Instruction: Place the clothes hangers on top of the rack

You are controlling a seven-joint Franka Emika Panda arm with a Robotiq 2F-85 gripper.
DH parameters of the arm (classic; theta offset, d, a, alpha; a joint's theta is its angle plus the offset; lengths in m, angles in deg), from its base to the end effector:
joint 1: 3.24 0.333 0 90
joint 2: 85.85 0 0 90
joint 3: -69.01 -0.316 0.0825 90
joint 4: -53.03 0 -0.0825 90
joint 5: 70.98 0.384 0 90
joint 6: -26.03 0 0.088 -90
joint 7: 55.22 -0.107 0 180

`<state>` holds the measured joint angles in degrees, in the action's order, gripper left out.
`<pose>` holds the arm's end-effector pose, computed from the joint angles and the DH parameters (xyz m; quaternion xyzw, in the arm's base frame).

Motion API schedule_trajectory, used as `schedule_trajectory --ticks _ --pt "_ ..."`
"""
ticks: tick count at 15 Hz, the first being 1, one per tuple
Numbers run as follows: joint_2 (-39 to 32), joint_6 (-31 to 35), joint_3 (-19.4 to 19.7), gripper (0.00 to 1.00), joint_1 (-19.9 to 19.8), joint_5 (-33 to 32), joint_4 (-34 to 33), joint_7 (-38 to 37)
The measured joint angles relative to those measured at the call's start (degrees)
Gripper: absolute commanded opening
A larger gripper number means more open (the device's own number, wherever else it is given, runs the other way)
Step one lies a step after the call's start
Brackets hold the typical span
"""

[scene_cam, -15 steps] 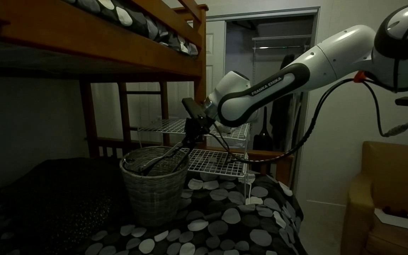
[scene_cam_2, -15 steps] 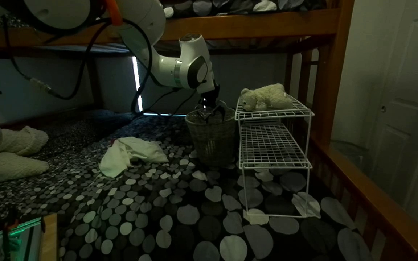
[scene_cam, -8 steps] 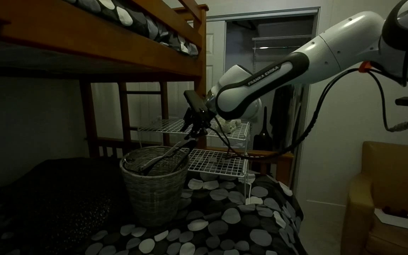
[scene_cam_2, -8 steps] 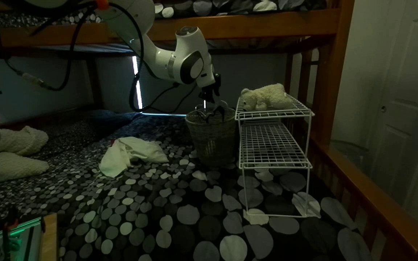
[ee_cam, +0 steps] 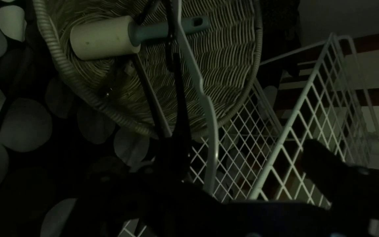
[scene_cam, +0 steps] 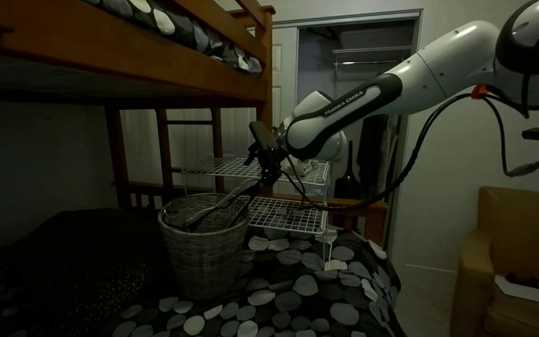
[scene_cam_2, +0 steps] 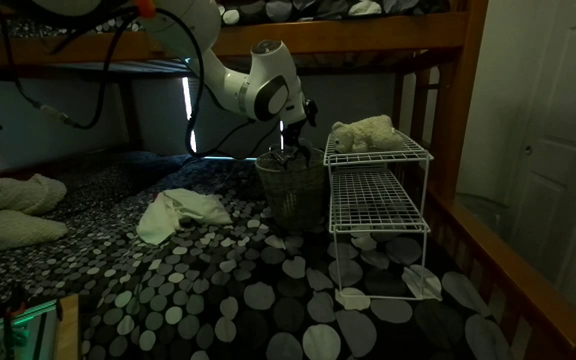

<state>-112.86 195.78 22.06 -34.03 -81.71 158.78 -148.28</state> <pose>0.6690 0.1293 0.4355 -0.7093 0.5794 -0.1494 0.3726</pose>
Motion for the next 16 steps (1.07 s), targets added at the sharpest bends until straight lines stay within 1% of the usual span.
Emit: schedule_trajectory --ticks 3,4,5,6,9,11,13,14,15,16 --pt "-3.3 -0.1 0.4 0.99 0.1 0.0 -1.8 0.1" --pt "-4.8 -0.1 0.3 0.75 0.1 0.0 -2.6 0.2" --pt "-6.4 -0.1 0.1 0.74 0.3 0.0 -3.8 0.3" --pt "-7.7 -0.1 0.8 0.71 1.4 3.2 -5.1 2.7" --pt "-10.4 -1.7 3.0 0.46 5.8 17.4 -9.7 14.1" --pt "-11.0 -5.9 3.3 0.31 7.5 25.5 -12.3 20.4" --pt "-10.9 -11.4 3.2 0.17 8.4 33.2 -14.6 26.6" --pt "-10.6 -14.4 3.2 0.08 8.6 37.0 -15.6 29.7" --pt "-10.1 -17.4 3.2 0.02 8.7 40.5 -16.4 32.7" --pt "-9.5 -20.3 3.4 0.0 8.8 43.9 -17.1 35.4"
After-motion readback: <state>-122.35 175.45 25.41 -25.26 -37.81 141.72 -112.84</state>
